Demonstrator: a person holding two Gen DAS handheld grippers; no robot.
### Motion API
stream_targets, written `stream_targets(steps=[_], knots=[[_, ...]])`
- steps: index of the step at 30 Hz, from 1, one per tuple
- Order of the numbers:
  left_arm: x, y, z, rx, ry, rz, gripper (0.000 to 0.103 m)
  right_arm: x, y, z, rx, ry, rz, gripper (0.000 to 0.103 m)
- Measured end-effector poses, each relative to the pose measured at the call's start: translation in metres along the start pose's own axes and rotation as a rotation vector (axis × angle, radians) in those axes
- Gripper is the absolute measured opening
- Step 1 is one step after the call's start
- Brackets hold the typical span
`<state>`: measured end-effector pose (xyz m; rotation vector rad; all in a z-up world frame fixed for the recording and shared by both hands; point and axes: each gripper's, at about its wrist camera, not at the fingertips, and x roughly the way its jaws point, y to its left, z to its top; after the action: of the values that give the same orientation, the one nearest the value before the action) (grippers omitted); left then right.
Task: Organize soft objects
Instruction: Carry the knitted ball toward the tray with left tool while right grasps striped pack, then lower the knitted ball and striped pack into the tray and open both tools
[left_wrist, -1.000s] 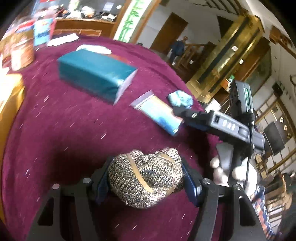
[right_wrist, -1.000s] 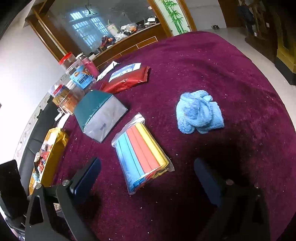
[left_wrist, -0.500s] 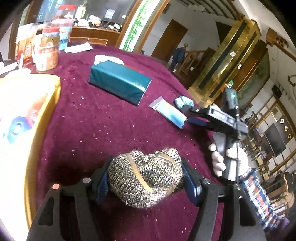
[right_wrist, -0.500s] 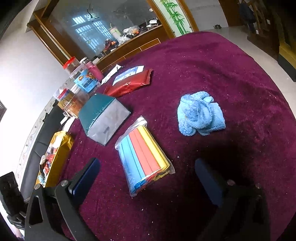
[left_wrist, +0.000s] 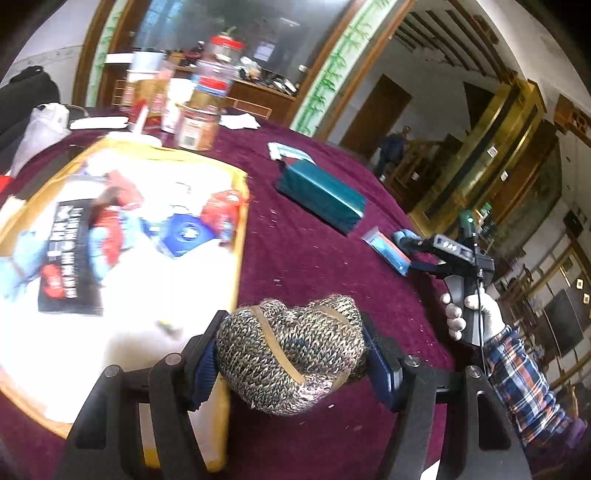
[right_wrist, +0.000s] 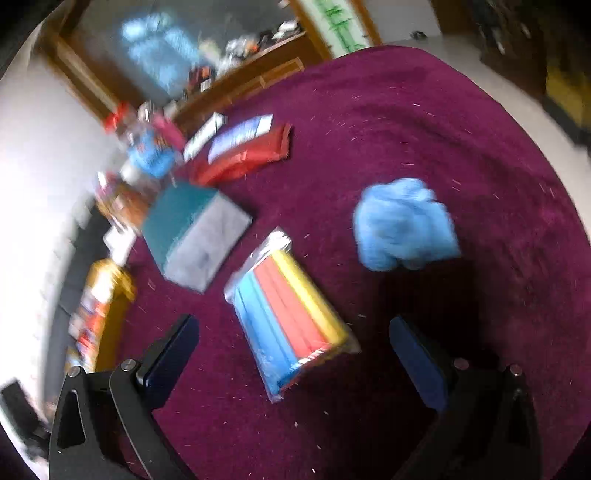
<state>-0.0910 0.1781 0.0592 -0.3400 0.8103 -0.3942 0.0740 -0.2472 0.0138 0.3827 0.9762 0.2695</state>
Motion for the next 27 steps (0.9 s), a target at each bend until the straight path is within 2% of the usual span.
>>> stream_targets(steps=[5, 6, 8, 9, 13, 16, 19, 23, 27], knots=[[-0.028, 0.026, -0.007, -0.046, -0.038, 0.061, 0.072, 0.034, 0.049, 0.004, -0.204, 0.076, -0.172, 0.100], [-0.032, 0.030, -0.008, -0.056, -0.042, 0.077, 0.072, 0.042, 0.057, 0.003, -0.247, 0.090, -0.215, 0.092], [-0.044, 0.044, -0.011, -0.081, -0.052, 0.117, 0.072, 0.055, 0.073, -0.002, -0.330, 0.104, -0.332, 0.067], [-0.050, 0.053, -0.012, -0.100, -0.060, 0.140, 0.072, 0.055, 0.081, -0.004, -0.355, 0.095, -0.339, 0.049], [-0.071, 0.081, -0.018, -0.160, -0.091, 0.198, 0.072, 0.043, 0.090, -0.011, -0.336, 0.101, -0.327, 0.048], [-0.081, 0.094, -0.020, -0.184, -0.113, 0.220, 0.072, 0.028, 0.090, -0.025, -0.344, 0.094, -0.340, 0.048], [-0.085, 0.103, -0.023, -0.198, -0.116, 0.230, 0.072, 0.007, 0.096, -0.033, -0.330, 0.061, -0.305, 0.048], [-0.081, 0.112, -0.021, -0.207, -0.110, 0.247, 0.072, -0.022, 0.123, -0.043, -0.339, 0.021, -0.221, 0.048], [-0.065, 0.126, -0.009, -0.220, -0.076, 0.285, 0.072, -0.037, 0.173, -0.060, -0.389, 0.017, -0.093, 0.049]])
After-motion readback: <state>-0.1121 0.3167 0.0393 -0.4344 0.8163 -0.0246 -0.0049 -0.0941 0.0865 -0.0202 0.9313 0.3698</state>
